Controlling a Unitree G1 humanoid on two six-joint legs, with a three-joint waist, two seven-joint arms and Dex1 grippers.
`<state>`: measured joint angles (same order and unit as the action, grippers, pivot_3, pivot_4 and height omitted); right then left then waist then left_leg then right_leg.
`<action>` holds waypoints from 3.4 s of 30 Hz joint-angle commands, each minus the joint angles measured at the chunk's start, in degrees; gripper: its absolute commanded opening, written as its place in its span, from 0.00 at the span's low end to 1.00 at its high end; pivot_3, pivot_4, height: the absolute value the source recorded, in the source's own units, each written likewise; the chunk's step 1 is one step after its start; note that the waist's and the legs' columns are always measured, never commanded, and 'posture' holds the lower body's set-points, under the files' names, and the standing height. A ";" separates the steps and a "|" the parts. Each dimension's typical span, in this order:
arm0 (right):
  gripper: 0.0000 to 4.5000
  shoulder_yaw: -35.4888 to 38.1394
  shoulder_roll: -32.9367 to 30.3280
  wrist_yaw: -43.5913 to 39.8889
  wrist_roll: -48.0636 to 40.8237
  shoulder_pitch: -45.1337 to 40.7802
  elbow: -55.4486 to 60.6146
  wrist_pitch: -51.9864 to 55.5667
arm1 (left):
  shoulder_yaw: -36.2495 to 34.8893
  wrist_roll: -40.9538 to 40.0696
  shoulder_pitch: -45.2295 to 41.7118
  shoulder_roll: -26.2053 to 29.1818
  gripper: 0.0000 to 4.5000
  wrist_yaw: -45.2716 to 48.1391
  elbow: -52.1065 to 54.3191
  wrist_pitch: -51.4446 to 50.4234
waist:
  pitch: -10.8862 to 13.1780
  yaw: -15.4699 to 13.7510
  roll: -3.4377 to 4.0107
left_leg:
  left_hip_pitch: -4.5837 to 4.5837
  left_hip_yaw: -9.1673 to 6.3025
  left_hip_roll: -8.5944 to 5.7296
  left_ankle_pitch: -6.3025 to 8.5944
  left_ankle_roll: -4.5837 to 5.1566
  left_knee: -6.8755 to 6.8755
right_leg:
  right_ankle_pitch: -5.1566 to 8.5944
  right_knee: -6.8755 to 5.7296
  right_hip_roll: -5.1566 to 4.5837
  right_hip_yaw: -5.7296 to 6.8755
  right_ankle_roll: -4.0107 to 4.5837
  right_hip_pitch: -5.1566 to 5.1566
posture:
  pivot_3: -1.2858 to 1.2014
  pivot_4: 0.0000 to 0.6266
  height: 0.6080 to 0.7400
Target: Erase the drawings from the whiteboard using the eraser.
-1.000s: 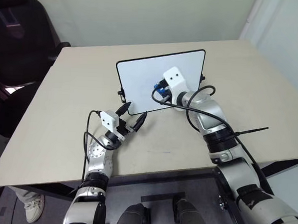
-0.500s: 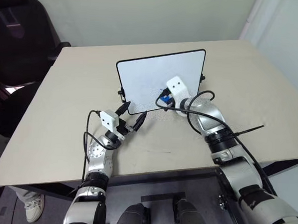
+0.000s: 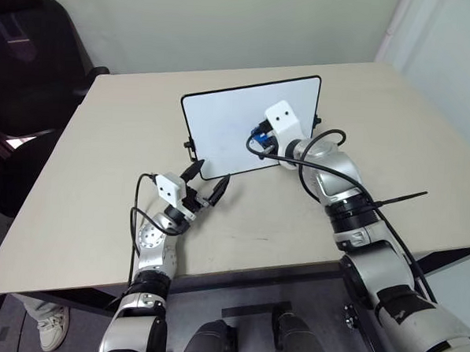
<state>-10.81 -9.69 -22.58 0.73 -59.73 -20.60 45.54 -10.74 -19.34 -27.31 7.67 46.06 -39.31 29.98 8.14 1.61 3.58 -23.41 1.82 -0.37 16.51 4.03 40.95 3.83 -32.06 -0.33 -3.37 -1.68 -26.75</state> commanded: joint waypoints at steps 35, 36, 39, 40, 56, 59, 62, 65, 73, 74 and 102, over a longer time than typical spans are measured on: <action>0.08 4.85 -0.25 0.57 -2.10 -2.98 0.58 -2.81 | 0.01 -0.53 1.51 -1.01 1.00 0.13 -1.07 0.66 | 0.02 0.15 -0.04 | -0.01 0.02 -0.01 0.00 0.01 0.02 | -0.04 0.00 -0.01 0.00 0.03 0.00 | 0.52 0.24 0.90; 0.08 4.22 0.19 0.21 -2.12 -2.53 1.00 -2.28 | 0.04 -0.51 1.47 -1.07 1.00 0.17 -1.19 0.69 | 0.02 0.15 -0.04 | -0.01 0.02 0.00 0.00 0.01 0.02 | -0.04 0.00 -0.01 0.00 0.03 0.00 | 0.52 0.24 0.90; 0.08 1.99 1.19 -1.05 -1.94 -1.01 2.22 -0.56 | 0.16 -0.38 1.36 -1.26 1.00 0.17 -1.41 0.78 | 0.00 0.14 -0.02 | 0.00 0.02 0.00 0.00 0.01 0.02 | -0.04 0.00 -0.01 0.00 0.03 -0.02 | 0.52 0.24 0.90; 0.08 0.86 1.48 -1.36 -1.62 -0.15 2.63 -0.06 | 0.19 -0.33 1.39 -1.32 1.00 0.13 -1.40 0.83 | 0.00 0.14 -0.01 | 0.00 0.02 0.00 0.00 0.01 0.02 | -0.04 0.00 0.00 0.01 0.03 -0.01 | 0.52 0.24 0.90; 0.08 -1.60 5.70 -0.20 -1.09 0.46 -0.27 0.33 | -0.18 0.00 2.04 -1.14 1.00 -0.65 -0.61 1.24 | -0.01 -0.26 0.01 | 0.01 0.01 0.01 0.01 -0.02 0.02 | 0.02 0.01 -0.01 0.04 -0.04 -0.01 | 0.52 0.24 0.90; 0.08 1.83 4.40 3.40 -0.80 -1.59 -4.72 -1.16 | -0.24 -0.10 2.04 -0.98 1.00 -0.64 -0.46 1.13 | -0.01 -0.26 0.01 | 0.01 0.01 0.01 0.02 -0.02 0.02 | 0.02 0.01 -0.01 0.05 -0.05 -0.02 | 0.52 0.24 0.90; 0.08 5.07 3.60 5.65 -1.53 -3.42 -6.48 -3.10 | -0.23 -0.20 1.92 -0.92 1.00 -0.47 -0.64 1.07 | 0.01 -0.14 -0.03 | 0.01 0.01 0.00 0.01 -0.02 0.02 | 0.02 0.02 -0.03 0.02 -0.04 0.00 | 0.52 0.24 0.90; 0.08 5.99 3.45 5.49 -1.87 -3.76 -5.83 -3.30 | -0.17 -0.24 1.72 -0.88 1.00 -0.28 -0.91 1.05 | 0.07 0.00 -0.13 | 0.01 0.02 -0.01 0.00 -0.01 0.06 | -0.06 0.02 -0.03 0.01 0.03 0.02 | 0.52 0.24 0.90; 0.08 4.80 1.33 6.97 0.22 -2.09 -5.40 -1.49 | -0.14 -0.07 0.98 -0.94 1.00 0.15 -1.68 1.04 | 0.08 0.19 -0.14 | 0.01 0.03 -0.01 0.00 -0.01 0.07 | -0.15 0.01 -0.04 0.02 0.03 0.00 | 0.52 0.24 0.90; 0.08 4.88 0.64 7.51 0.65 -1.79 -5.59 -1.24 | -0.14 -0.05 0.92 -0.92 1.00 0.16 -1.71 1.05 | 0.08 0.19 -0.14 | 0.01 0.03 -0.01 0.00 0.00 0.07 | -0.15 0.01 -0.04 0.02 0.03 0.00 | 0.52 0.24 0.90; 0.14 11.88 -20.60 -0.43 -12.11 22.28 34.20 39.09 | 0.35 0.04 -0.46 -1.36 1.00 1.08 -4.28 0.97 | 0.02 -0.52 -0.05 | 0.21 0.08 0.00 -0.08 0.02 0.01 | -0.01 0.03 0.00 -0.01 -0.23 0.23 | 0.52 0.24 0.90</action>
<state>-0.20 -30.05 -22.88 -10.38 -36.82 12.04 84.63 -10.49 -18.81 -28.52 7.55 46.95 -41.82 30.13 8.17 1.09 3.53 -23.20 1.91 -0.38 16.43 4.06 40.96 3.81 -32.03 -0.34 -3.39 -1.91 -26.51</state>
